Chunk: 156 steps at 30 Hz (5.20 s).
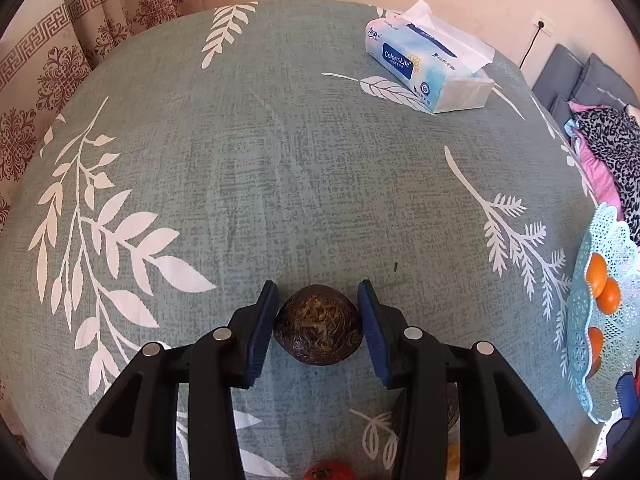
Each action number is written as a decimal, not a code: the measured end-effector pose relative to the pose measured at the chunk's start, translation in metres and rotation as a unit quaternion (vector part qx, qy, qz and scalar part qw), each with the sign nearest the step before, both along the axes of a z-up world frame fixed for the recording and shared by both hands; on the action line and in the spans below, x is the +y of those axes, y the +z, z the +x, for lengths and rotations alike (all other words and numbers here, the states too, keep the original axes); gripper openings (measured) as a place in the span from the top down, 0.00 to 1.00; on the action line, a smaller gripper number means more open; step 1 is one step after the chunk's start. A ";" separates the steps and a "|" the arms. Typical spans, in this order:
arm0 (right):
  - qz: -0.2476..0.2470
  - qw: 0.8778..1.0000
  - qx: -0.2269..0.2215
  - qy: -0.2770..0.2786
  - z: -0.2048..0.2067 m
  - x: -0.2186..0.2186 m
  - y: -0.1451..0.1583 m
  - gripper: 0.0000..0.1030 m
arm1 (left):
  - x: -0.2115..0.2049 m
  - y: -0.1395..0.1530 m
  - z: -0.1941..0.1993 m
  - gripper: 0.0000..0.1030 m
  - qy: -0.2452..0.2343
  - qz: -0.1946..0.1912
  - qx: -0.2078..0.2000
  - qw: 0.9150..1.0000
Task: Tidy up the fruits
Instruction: 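Move the left gripper to a dark brown wrinkled fruit and grasp it, then grasp another dark brown fruit with the right gripper while the left holds its fruit, then carry the dark fruit into the basket and open the right gripper while the left carries its fruit, then lower the dark brown fruit into the basket and open the left gripper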
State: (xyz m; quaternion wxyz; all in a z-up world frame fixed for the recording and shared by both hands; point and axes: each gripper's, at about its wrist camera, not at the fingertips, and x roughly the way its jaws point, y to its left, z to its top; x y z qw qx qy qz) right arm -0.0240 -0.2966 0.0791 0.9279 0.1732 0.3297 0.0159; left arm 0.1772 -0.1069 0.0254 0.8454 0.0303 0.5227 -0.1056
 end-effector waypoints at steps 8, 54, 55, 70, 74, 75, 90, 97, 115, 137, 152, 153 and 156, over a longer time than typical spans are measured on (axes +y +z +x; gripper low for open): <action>-0.009 1.000 0.014 0.019 0.005 0.017 -0.009 0.37 | 0.020 0.021 -0.033 0.60 0.016 -0.028 -0.048 0.998; -0.098 0.982 0.105 0.119 0.102 0.124 -0.057 0.60 | 0.108 0.042 -0.102 0.59 0.102 -0.042 -0.181 0.977; -0.095 0.983 0.101 0.117 0.100 0.122 -0.055 0.60 | 0.108 0.042 -0.102 0.59 0.101 -0.041 -0.181 0.977; -0.059 0.996 0.031 0.058 0.051 0.064 0.000 0.60 | 0.096 0.044 -0.108 0.59 0.087 -0.030 -0.184 0.979; -0.054 0.998 0.021 0.029 0.035 0.039 0.006 0.60 | 0.091 0.046 -0.111 0.59 0.082 -0.024 -0.187 0.979; -0.053 0.998 0.019 0.021 0.031 0.031 0.007 0.60 | 0.090 0.046 -0.112 0.59 0.080 -0.023 -0.187 0.979; -0.026 0.997 0.014 -0.072 -0.008 -0.050 0.001 0.60 | 0.063 0.054 -0.125 0.59 0.055 -0.013 -0.194 0.979; -0.010 0.995 0.022 -0.097 -0.013 -0.072 -0.008 0.60 | 0.047 0.058 -0.131 0.59 0.038 -0.009 -0.197 0.980; 0.024 0.989 -0.001 -0.145 -0.026 -0.099 -0.001 0.49 | -0.012 0.070 -0.138 0.59 -0.030 -0.015 -0.200 0.979; 0.032 0.987 -0.018 -0.157 -0.032 -0.109 0.009 0.48 | -0.135 0.055 -0.140 0.59 -0.191 -0.070 -0.159 0.966; 0.030 0.986 -0.016 -0.163 -0.030 -0.111 0.006 0.48 | -0.131 0.059 -0.118 0.26 -0.158 -0.099 -0.159 0.970; 0.030 0.986 -0.016 -0.162 -0.030 -0.110 0.005 0.48 | -0.128 0.060 -0.117 0.25 -0.154 -0.100 -0.159 0.970; 0.029 0.987 -0.015 -0.158 -0.029 -0.108 0.004 0.48 | -0.121 0.063 -0.116 0.14 -0.144 -0.099 -0.154 0.972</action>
